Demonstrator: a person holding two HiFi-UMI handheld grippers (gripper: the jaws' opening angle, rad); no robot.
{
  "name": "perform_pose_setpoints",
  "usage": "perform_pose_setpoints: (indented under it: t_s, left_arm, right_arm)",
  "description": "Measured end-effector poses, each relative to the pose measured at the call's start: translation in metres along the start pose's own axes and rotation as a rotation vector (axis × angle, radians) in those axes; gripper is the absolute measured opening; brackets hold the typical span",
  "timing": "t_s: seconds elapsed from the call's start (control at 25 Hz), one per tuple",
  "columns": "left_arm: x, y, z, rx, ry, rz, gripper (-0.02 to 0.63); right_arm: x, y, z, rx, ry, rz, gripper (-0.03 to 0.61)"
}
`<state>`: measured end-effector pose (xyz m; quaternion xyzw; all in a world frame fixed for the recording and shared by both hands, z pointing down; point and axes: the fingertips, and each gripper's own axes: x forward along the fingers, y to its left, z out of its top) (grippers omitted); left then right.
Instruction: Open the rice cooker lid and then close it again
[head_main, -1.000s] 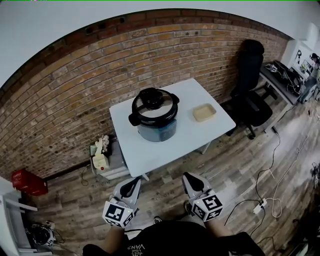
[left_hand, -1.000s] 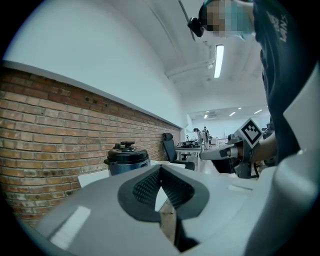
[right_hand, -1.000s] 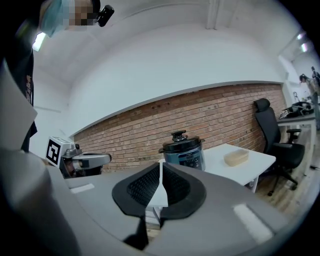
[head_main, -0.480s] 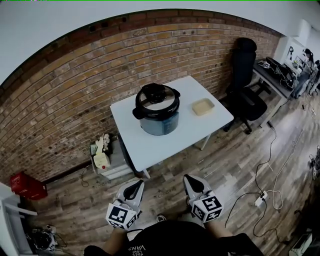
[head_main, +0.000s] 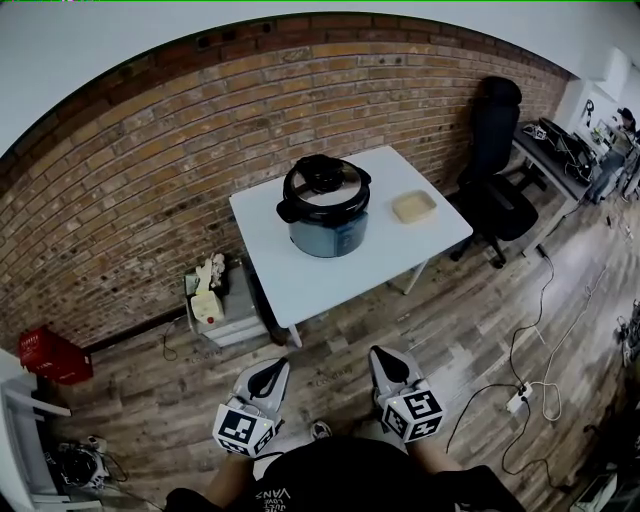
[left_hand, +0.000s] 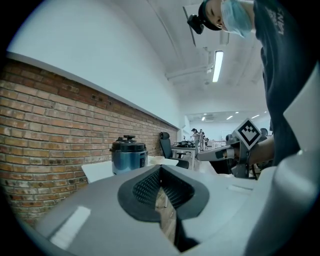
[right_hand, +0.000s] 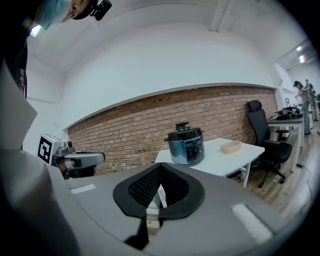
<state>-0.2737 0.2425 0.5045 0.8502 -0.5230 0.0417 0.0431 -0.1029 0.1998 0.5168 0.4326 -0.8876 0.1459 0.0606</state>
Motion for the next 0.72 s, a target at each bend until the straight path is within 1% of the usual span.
perform_pose_setpoints:
  t_s: [0.4,0.72]
  left_arm:
    - [-0.011,0.0011,-0.002,-0.014,-0.004,0.021,0.002]
    - [-0.0043,-0.0011,-0.0036,-0.013,-0.003,0.023,0.002]
  right_arm:
    - [-0.0011,0.0061,0.0019,-0.01,0.0,0.002,0.005]
    - [0.0017,-0.0012,0.0047,-0.005,-0.009,0.003,0.005]
